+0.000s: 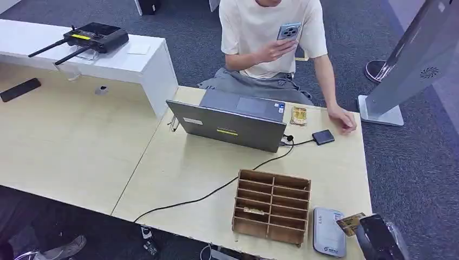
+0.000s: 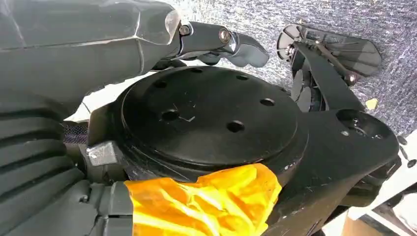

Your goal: Pass the card to the sensor for recognition and then transmit it.

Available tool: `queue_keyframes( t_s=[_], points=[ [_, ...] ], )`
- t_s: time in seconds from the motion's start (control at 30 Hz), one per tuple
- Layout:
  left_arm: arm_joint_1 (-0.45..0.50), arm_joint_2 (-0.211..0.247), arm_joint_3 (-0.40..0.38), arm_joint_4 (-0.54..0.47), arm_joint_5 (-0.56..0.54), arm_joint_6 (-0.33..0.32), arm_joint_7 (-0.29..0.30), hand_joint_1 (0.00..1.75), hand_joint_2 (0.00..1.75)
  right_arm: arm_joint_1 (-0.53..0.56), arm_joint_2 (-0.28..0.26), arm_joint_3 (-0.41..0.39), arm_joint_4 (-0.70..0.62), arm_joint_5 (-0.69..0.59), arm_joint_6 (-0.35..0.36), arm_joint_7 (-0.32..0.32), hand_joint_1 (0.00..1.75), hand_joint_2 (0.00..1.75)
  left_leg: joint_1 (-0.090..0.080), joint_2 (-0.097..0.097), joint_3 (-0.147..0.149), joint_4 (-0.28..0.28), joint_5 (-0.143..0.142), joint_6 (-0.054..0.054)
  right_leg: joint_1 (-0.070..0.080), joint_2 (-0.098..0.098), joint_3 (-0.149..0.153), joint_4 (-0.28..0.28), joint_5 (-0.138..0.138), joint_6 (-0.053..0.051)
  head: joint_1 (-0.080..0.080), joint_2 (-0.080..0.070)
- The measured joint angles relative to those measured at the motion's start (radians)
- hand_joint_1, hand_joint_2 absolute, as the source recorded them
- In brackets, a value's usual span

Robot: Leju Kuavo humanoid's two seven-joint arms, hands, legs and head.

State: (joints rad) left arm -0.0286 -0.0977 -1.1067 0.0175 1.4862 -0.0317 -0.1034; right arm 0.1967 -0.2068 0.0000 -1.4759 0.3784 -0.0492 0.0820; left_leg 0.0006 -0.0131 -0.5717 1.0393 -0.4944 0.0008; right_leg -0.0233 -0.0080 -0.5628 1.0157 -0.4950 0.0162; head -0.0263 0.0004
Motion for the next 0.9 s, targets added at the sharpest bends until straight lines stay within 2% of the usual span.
queue_keyframes(
  t_s=[0.53,0.9],
  points=[
    [-0.002,0.005,0.000,0.000,0.000,-0.009,0.012,0.00,1.75,-0.001,-0.036,0.023,0.020,-0.010,0.031,0.034,1.75,1.75,0.000,0.000,0.000,0.000,0.000,0.000,0.000,0.000,0.001,0.000,0.000,0.000,0.000,0.000],
    [-0.002,0.005,0.000,0.000,0.001,-0.009,0.012,0.00,1.75,-0.005,-0.050,0.051,-0.028,-0.017,0.022,0.011,1.75,1.75,0.000,0.000,0.000,0.000,0.000,0.000,0.000,0.000,0.001,0.000,0.000,0.000,0.000,0.000]
  ],
)
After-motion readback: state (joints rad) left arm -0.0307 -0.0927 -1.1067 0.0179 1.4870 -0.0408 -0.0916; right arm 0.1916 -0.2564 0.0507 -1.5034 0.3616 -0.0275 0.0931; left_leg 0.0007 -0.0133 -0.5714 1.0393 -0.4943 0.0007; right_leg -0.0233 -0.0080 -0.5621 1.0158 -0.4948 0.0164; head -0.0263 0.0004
